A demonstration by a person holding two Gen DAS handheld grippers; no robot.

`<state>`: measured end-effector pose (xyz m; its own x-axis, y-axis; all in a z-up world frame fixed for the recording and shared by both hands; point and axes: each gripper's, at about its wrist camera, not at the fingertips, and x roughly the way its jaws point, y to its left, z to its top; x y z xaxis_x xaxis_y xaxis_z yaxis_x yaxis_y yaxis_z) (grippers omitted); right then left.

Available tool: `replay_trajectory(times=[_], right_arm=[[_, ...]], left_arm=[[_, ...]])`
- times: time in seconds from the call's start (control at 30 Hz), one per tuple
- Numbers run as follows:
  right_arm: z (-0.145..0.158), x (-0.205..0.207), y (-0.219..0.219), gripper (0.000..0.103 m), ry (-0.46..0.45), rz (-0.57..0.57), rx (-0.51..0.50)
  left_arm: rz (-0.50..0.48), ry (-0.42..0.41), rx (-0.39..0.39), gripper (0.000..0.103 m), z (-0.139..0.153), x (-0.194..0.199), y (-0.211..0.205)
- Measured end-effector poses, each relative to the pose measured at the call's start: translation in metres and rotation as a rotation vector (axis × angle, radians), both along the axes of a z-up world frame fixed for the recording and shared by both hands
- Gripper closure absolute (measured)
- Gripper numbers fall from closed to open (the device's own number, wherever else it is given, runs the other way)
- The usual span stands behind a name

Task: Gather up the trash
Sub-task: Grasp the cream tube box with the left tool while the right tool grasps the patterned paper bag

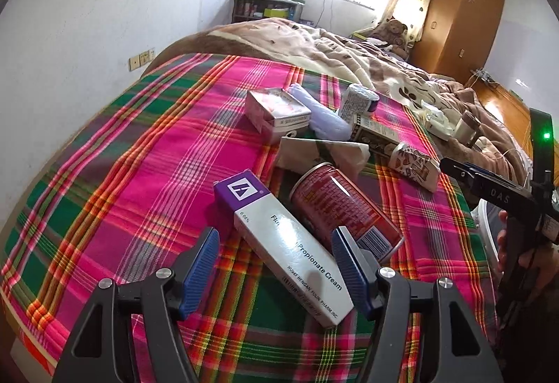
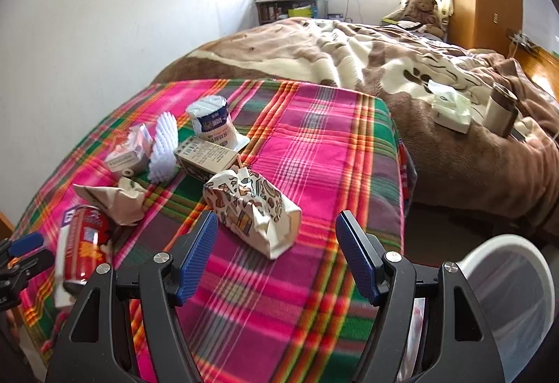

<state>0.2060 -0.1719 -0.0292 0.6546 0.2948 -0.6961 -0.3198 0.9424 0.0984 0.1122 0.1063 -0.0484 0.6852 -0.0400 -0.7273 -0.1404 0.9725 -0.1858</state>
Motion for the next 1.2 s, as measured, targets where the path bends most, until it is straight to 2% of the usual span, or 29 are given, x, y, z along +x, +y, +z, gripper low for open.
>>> replay_trajectory(times=[0.5,0.73,0.9,0.97,1.2], right_arm=[[-0.016,0.023,0.029,0.032,0.079,0.093,-0.043],[-0.021,0.022,0.038,0.032,0.117,0.12,-0.024],[-0.021,0.013,0.04,0.047,0.132,0.118,0.008],[-0.021,0.011,0.04,0.059,0.134,0.111,0.014],[-0.021,0.006,0.043,0.059,0.136,0.092,0.015]], left_arm=[[-0.009,0.092,-0.008,0.036,-0.029,0.03,-0.011],[-0.015,0.101,0.035,0.036,-0.03,0.023,-0.008],[0.011,0.11,0.05,0.036,-0.028,0.013,0.008],[0.034,0.113,0.058,0.036,-0.027,0.01,0.016],[0.084,0.122,0.081,0.036,-0.03,0.017,0.027]])
